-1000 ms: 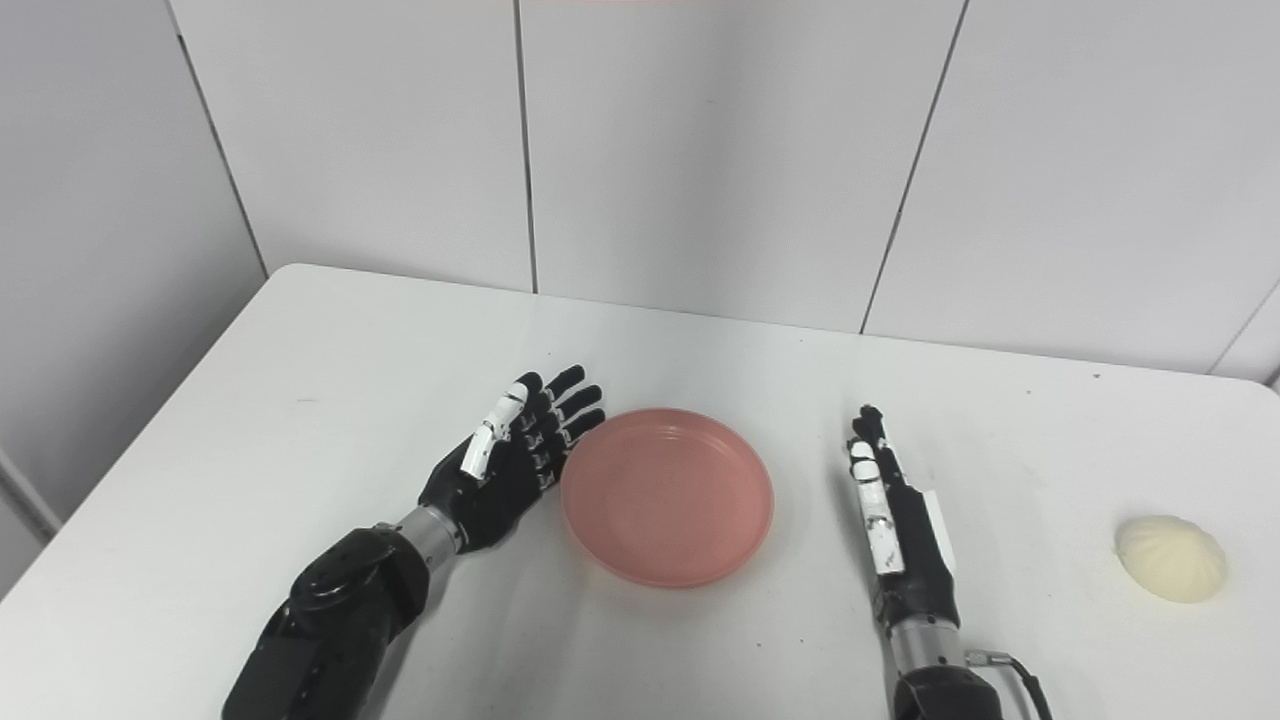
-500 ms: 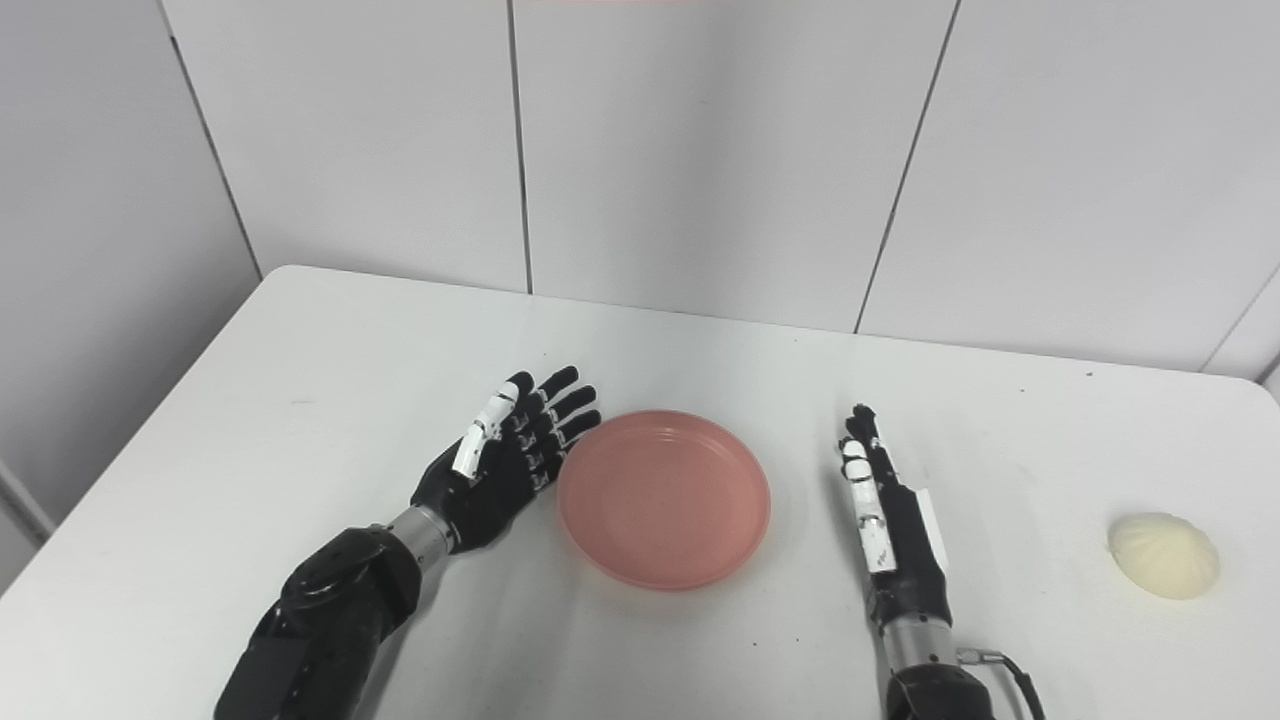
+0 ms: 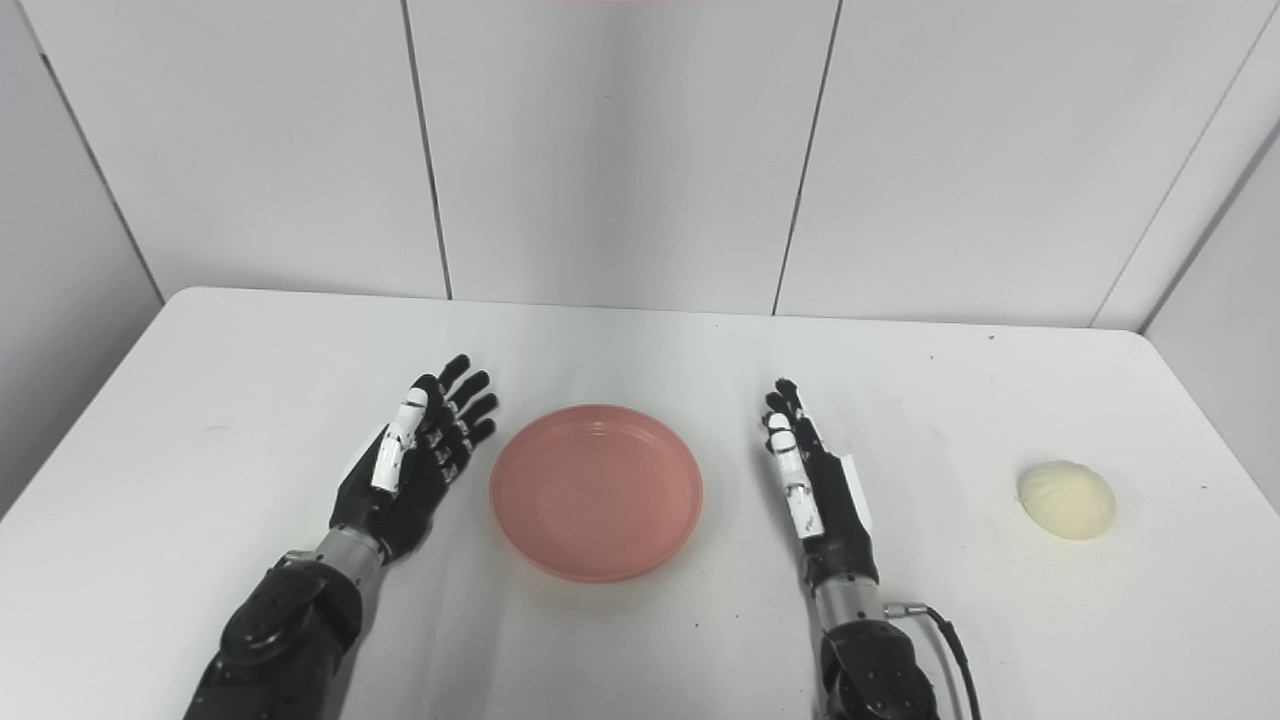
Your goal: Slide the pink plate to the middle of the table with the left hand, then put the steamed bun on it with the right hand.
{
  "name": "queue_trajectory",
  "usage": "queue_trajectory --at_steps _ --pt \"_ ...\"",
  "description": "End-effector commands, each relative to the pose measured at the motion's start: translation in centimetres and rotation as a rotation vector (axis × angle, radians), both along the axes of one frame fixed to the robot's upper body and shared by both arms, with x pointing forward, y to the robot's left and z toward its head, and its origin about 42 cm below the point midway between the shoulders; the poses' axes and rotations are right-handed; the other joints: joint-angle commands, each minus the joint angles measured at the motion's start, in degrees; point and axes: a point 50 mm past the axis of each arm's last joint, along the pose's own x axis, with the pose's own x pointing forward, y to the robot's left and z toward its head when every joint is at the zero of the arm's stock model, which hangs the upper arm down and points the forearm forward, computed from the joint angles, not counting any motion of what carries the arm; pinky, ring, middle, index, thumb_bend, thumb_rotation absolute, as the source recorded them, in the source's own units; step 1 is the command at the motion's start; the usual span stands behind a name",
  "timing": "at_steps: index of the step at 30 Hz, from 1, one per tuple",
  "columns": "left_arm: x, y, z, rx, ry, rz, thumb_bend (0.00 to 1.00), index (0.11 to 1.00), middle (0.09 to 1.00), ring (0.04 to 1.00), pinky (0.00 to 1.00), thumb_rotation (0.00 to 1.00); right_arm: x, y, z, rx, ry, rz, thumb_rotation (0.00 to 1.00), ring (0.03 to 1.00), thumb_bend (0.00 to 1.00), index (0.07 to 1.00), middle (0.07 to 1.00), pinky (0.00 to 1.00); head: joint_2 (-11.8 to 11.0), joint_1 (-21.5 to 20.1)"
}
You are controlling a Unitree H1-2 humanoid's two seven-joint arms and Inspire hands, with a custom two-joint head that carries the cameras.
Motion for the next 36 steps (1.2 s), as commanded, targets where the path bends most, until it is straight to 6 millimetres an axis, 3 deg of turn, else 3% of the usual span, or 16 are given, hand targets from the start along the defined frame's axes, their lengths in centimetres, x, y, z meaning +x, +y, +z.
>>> queue_trajectory --at_steps 1,9,12,14,18,20,24,26,29,36 --pt "-1.4 1.1 -2.8 0.051 0.081 0.065 0.4 0.97 0.97 0.961 0.97 1.0 0.2 -0.3 0.4 -0.017 -0.045 -0.033 1.0 0.907 0.31 0.94 0.922 0.93 -0.06 -0.31" --pt "-1.7 1.3 -3.6 0.13 -0.014 0.091 0.37 0.98 0.977 0.976 0.97 1.0 2.0 -2.4 2.9 -0.085 -0.155 -0.08 1.0 0.899 0.38 0.929 0.906 0.94 -1.49 -4.45" --pt "-1.9 1.3 -3.9 0.163 -0.033 0.079 0.4 0.98 0.978 0.971 0.96 1.0 2.3 -3.4 6.0 -0.174 -0.251 -0.085 1.0 0.879 0.45 0.942 0.908 0.92 -2.11 -6.36" --pt "-2.0 1.3 -4.0 0.171 -0.033 0.073 0.39 0.974 0.968 0.961 0.94 1.0 2.2 -3.6 7.6 -0.23 -0.285 -0.098 1.0 0.843 0.48 0.945 0.905 0.81 -2.58 -7.84" --pt "-2.4 1.5 -4.4 0.175 -0.011 0.054 0.39 0.968 0.962 0.952 0.93 1.0 1.3 -4.9 11.7 -0.481 -0.345 -0.151 1.0 0.806 0.54 0.935 0.903 0.73 -3.14 -9.99" --pt "-2.5 1.8 -4.9 0.174 -0.001 0.045 0.39 0.963 0.957 0.945 0.93 1.0 0.7 -5.9 13.9 -0.625 -0.377 -0.203 0.88 0.805 0.59 0.916 0.881 0.72 -3.57 -11.41" --pt "-2.2 2.4 -5.6 0.178 0.014 0.038 0.44 0.949 0.944 0.929 0.9 1.0 0.1 -7.4 16.4 -0.786 -0.394 -0.269 0.81 0.791 0.74 0.897 0.867 0.67 -4.23 -13.72" --pt "-2.1 2.8 -5.8 0.177 0.02 0.036 0.46 0.938 0.938 0.921 0.89 1.0 -0.2 -8.4 17.6 -0.849 -0.395 -0.294 0.68 0.799 0.83 0.882 0.86 0.66 -4.3 -14.79" --pt "-1.9 3.3 -6.1 0.183 0.017 0.031 0.47 0.929 0.929 0.911 0.87 1.0 -0.9 -10.0 18.9 -0.927 -0.347 -0.309 0.6 0.831 0.84 0.89 0.876 0.71 -4.29 -15.5" --pt "-1.3 4.5 -6.8 0.188 0.035 0.012 0.5 0.921 0.922 0.9 0.86 0.98 -1.7 -16.1 19.7 -1.131 -0.15 -0.422 0.55 0.819 0.94 0.877 0.888 0.66 -4.28 -17.61"
